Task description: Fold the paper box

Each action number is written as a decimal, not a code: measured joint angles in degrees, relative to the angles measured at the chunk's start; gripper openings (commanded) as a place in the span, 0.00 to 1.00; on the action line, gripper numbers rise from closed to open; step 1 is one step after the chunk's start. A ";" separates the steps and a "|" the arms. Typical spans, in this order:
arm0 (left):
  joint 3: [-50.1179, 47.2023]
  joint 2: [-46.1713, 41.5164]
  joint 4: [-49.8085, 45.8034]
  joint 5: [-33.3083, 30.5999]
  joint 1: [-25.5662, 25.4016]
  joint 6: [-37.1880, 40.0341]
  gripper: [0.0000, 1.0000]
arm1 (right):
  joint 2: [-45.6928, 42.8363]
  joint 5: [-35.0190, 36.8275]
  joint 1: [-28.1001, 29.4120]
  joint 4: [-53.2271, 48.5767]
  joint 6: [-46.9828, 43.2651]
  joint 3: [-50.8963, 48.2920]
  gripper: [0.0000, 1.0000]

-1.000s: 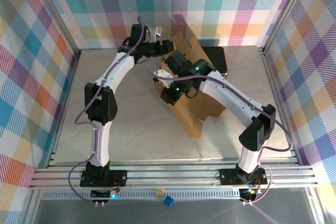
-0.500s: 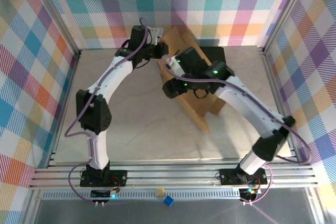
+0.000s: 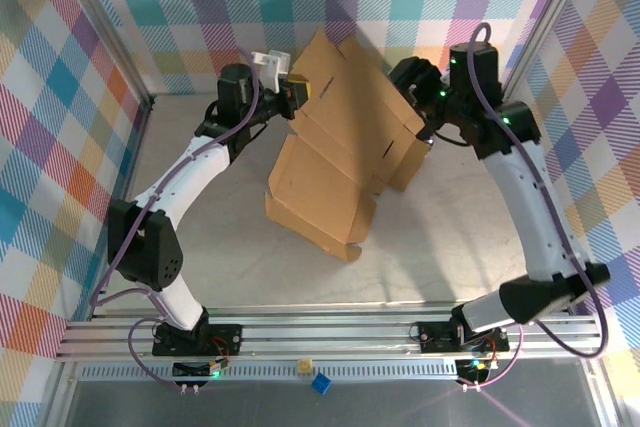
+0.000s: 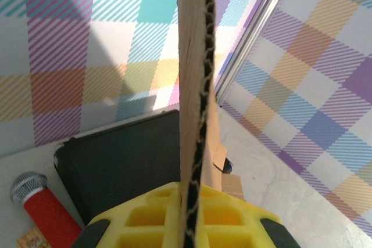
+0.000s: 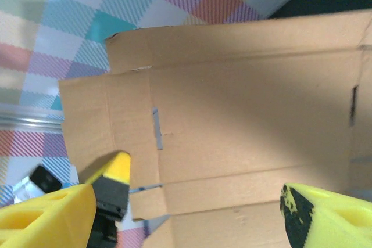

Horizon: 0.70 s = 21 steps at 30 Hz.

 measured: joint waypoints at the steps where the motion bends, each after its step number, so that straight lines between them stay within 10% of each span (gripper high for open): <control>1: -1.11 -0.37 0.66 0.31 0.00 0.11 0.00 | 1.42 -1.60 -0.72 0.31 3.41 0.00 0.82; 21: -12.70 -10.73 8.07 3.96 0.00 2.99 0.00 | 28.24 -31.34 -12.94 11.72 49.09 8.70 0.79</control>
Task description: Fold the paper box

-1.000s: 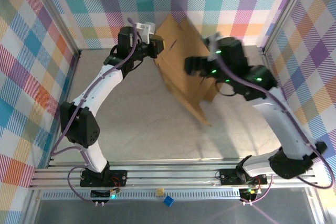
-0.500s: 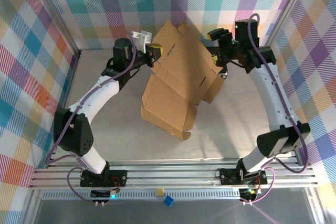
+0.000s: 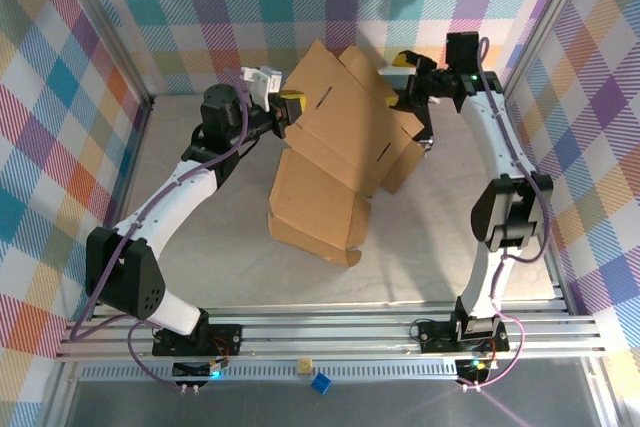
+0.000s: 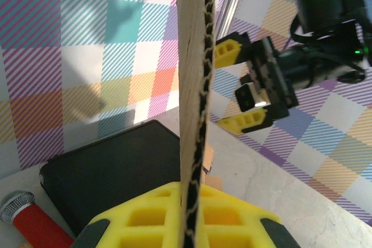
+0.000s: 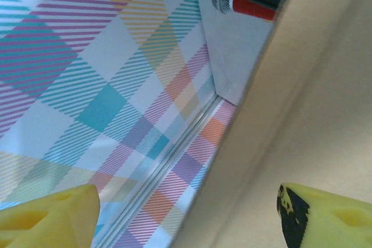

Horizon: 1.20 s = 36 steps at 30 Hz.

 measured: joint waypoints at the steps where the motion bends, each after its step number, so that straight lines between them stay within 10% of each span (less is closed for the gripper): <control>1: -0.22 0.00 -0.02 -0.02 0.00 0.07 0.00 | 1.36 -1.11 0.02 0.33 0.57 0.70 0.77; 19: -0.48 -0.09 -0.07 -0.04 0.00 1.07 0.00 | 2.86 -8.57 1.18 4.55 5.35 -4.02 0.46; 24: -0.48 -0.09 -0.20 -0.13 0.11 1.07 0.01 | 2.86 -8.33 1.33 6.93 7.67 -6.36 0.14; 28: -0.50 -0.15 -0.24 -2.54 0.79 -0.37 0.37 | 1.55 -6.78 1.55 6.62 7.76 -6.69 0.00; 36: 6.49 -4.07 -19.87 -18.43 2.51 -18.99 0.39 | -6.10 0.98 3.37 5.25 7.85 -9.79 0.00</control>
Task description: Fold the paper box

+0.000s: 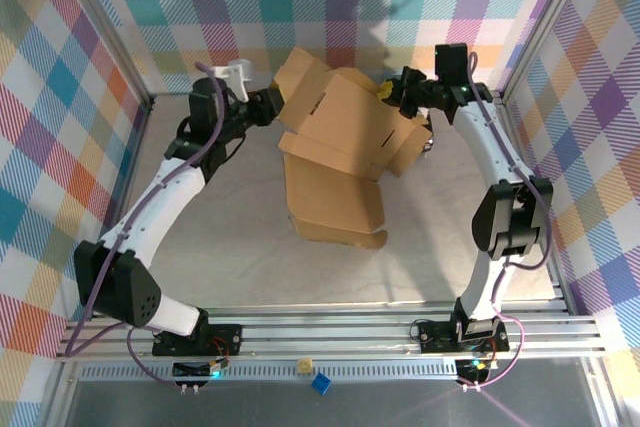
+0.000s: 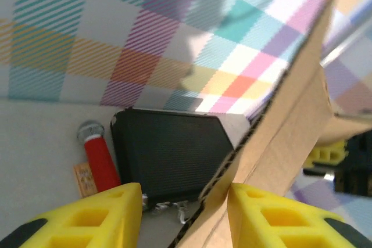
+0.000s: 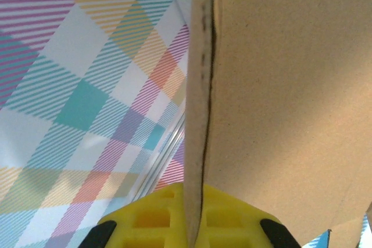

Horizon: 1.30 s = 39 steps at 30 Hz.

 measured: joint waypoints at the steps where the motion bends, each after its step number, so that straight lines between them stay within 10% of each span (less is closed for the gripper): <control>1: 1.27 -1.40 -2.29 -1.09 -0.24 -3.56 0.39 | -0.70 0.98 0.39 -0.02 0.20 0.00 0.00; 19: 27.39 -4.79 -27.85 -10.99 -10.45 -43.98 0.33 | -3.45 19.41 6.23 0.02 2.47 -1.95 0.00; 27: 41.46 10.08 -30.23 -11.50 -18.84 -46.03 0.38 | -4.46 22.45 8.22 2.16 1.33 -4.13 0.00; 39: 50.71 18.36 -38.58 -16.96 -18.25 -37.68 0.36 | -8.33 24.63 9.31 3.93 0.07 -9.66 0.00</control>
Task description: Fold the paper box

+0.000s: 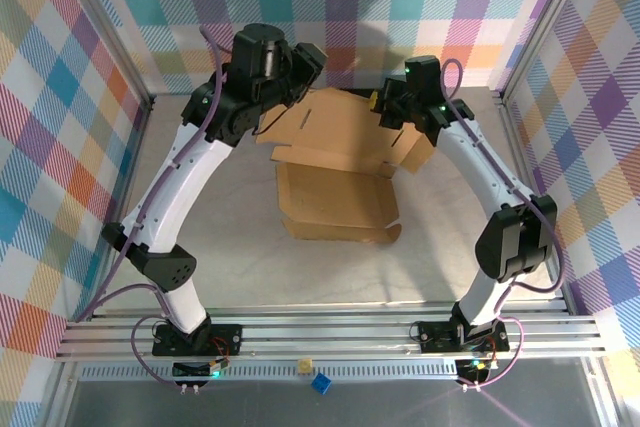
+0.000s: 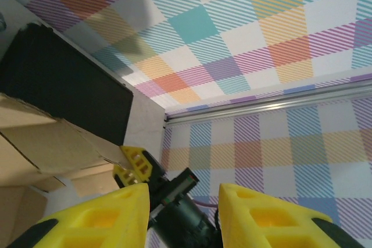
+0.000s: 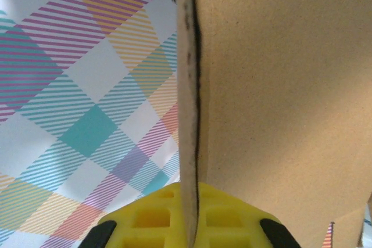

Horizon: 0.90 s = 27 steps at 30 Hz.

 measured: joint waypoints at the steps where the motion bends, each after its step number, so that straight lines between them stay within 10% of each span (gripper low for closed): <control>1: 0.24 0.22 -0.28 0.00 0.37 0.79 0.37 | -0.20 0.04 0.00 0.22 -0.17 -0.04 0.00; 27: -7.08 5.42 3.21 6.88 1.77 3.54 0.47 | -1.20 0.15 0.00 1.51 -0.85 -1.68 0.00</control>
